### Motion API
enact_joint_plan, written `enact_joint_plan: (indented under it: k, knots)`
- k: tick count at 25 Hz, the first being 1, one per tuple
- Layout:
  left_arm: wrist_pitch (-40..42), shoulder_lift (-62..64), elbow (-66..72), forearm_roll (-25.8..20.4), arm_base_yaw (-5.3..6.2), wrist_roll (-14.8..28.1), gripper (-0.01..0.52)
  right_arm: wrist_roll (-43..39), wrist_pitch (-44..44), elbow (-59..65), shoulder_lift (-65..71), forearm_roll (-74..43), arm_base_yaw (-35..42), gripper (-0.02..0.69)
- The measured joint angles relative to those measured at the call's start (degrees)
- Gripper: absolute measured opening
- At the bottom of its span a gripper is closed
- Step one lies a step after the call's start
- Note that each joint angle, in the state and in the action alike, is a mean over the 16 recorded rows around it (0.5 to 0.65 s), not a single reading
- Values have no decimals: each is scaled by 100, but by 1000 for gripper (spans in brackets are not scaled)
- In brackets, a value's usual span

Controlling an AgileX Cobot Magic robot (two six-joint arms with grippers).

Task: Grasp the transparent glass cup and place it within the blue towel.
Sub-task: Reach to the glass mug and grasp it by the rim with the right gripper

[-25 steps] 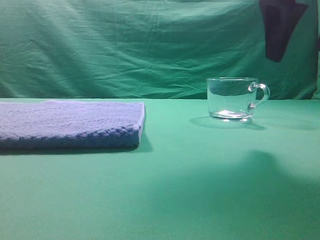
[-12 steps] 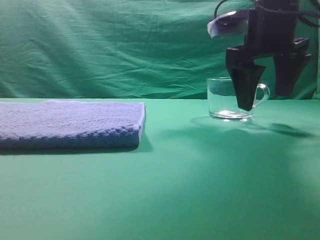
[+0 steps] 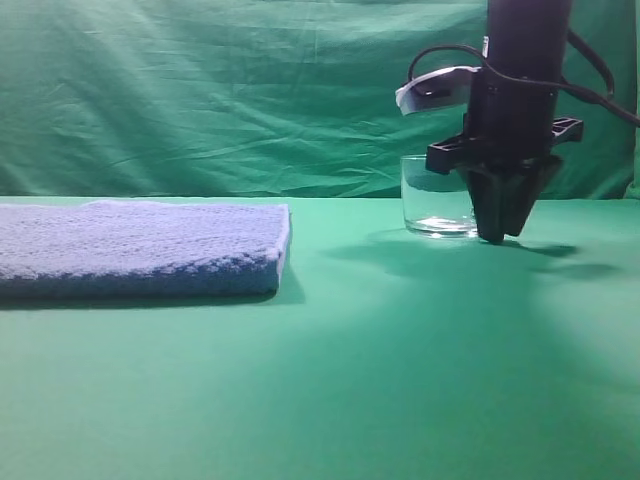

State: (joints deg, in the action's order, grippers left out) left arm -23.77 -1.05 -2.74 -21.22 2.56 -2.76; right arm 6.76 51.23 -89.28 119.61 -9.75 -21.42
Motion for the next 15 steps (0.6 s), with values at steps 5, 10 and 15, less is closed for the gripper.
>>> enact_joint_plan:
  k: [5, 10, 15]
  knots:
    - [0, 0, 0, 0, 0, 0, 0, 31, 302, -498, -7, 95, -119, 90]
    - [0, 0, 0, 0, 0, 0, 0, 76, 577, -1101, 10, 233, -517, 90]
    - [0, 0, 0, 0, 0, 0, 0, 124, 695, -1697, 170, 390, -1138, 90]
